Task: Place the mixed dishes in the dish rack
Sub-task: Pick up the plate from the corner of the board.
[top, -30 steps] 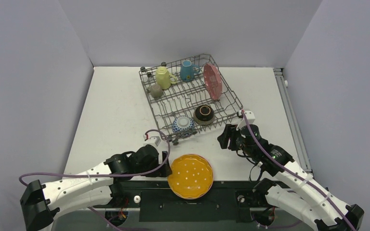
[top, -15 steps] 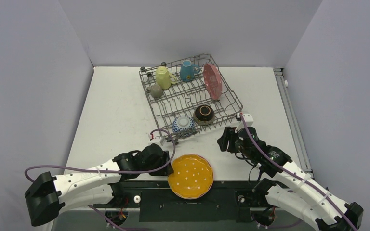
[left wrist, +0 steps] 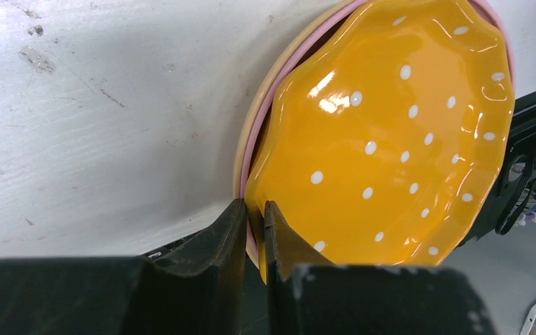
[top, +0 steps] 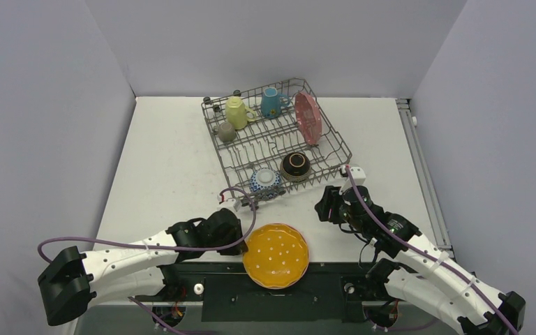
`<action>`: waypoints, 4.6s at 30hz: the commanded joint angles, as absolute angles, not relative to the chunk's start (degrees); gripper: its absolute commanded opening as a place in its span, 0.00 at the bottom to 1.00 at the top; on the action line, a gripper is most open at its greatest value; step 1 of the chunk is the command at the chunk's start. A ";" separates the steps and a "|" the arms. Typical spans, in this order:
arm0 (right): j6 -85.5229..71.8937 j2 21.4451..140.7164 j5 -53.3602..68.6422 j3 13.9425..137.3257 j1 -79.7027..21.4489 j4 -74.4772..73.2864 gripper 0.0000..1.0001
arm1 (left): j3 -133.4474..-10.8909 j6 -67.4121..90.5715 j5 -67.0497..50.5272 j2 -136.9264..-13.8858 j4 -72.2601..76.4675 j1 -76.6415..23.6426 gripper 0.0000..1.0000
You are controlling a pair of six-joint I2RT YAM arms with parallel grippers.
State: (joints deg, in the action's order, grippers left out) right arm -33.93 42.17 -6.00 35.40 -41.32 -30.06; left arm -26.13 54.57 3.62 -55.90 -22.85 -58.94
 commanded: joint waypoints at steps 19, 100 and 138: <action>-34.66 42.71 -7.46 36.82 -43.53 -29.77 0.46 | -33.47 51.10 8.32 -48.63 -31.12 -59.15 0.00; -64.28 68.38 12.03 15.18 -65.87 21.83 0.34 | -21.31 58.28 12.21 -35.26 -33.10 -58.82 0.00; -56.88 39.68 3.96 23.14 -62.28 -1.35 0.00 | -36.15 48.83 13.41 -35.60 -36.77 -58.48 0.79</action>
State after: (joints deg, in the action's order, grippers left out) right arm -58.63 43.16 5.65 16.47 -63.51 -2.96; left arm -31.51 52.84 12.29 -35.66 -36.34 -58.72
